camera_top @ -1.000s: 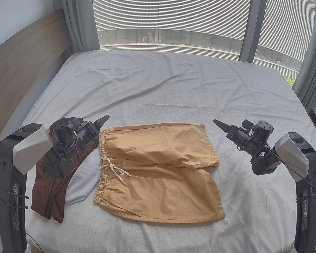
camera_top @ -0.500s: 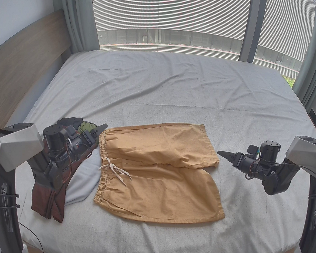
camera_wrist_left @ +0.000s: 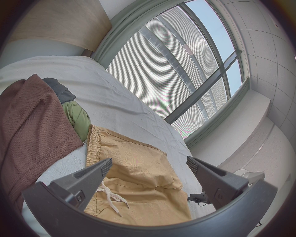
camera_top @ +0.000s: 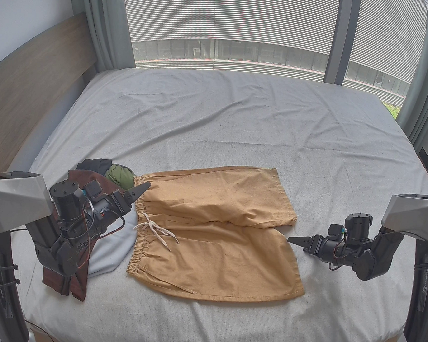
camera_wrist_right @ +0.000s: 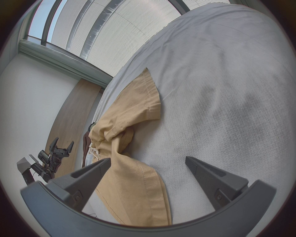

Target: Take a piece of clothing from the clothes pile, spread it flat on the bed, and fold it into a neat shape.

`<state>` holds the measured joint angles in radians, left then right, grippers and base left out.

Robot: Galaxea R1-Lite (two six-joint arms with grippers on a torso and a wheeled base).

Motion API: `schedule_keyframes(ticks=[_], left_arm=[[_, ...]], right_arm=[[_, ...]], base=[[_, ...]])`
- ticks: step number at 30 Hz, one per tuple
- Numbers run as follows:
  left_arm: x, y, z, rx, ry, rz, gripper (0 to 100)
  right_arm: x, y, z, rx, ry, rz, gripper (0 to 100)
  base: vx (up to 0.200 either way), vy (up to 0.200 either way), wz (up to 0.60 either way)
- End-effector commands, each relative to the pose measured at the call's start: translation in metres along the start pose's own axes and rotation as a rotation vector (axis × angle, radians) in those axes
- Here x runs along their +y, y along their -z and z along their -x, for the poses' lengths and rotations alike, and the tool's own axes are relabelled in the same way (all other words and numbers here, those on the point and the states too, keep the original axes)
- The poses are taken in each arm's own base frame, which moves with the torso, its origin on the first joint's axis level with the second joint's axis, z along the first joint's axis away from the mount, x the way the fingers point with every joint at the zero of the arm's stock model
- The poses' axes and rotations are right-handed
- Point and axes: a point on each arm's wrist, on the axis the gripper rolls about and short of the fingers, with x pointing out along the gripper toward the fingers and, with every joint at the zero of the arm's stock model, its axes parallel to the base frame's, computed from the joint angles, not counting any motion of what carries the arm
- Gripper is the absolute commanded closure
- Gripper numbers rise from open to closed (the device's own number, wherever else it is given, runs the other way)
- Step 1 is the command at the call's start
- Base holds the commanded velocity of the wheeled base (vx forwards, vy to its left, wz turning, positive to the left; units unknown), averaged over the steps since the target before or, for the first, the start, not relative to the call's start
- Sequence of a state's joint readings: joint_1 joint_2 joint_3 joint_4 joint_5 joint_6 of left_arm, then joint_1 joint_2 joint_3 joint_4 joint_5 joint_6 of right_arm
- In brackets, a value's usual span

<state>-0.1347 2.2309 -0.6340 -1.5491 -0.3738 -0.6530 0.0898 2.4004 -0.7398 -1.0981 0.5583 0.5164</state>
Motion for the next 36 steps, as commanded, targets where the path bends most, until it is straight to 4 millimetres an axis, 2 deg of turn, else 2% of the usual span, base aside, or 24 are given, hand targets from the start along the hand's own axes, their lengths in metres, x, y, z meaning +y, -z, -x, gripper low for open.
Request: schedule_keyframes(ticks=[1, 17, 21, 25, 29, 36], left_arm=[[-0.001, -0.003, 0.001, -0.008, 0.003, -0.003, 0], [-0.001, -0.003, 0.001, -0.006, 0.006, -0.001, 0], [-0.001, -0.003, 0.001, -0.006, 0.006, -0.001, 0], [-0.001, -0.003, 0.000, -0.006, 0.006, -0.001, 0], [-0.001, -0.002, 0.000, -0.003, 0.007, -0.004, 0], [-0.001, -0.001, 0.000, 0.000, 0.007, -0.003, 0]], right_arm=[[-0.001, 0.009, -0.008, 0.032, -0.002, -0.004, 0], [0.024, 0.025, -0.025, 0.096, -0.074, -0.014, 0], [0.033, 0.023, -0.017, 0.107, -0.110, -0.038, 0], [0.050, 0.017, -0.003, 0.108, -0.171, -0.014, 0], [0.065, 0.010, 0.007, 0.071, -0.229, 0.015, 0], [0.077, -0.002, 0.017, -0.028, -0.300, 0.027, 0]], base=[[0.000, 0.000, 0.00], [0.000, 0.000, 0.00], [0.000, 0.000, 0.00], [0.000, 0.000, 0.00], [0.000, 0.000, 0.00], [0.000, 0.000, 0.00]])
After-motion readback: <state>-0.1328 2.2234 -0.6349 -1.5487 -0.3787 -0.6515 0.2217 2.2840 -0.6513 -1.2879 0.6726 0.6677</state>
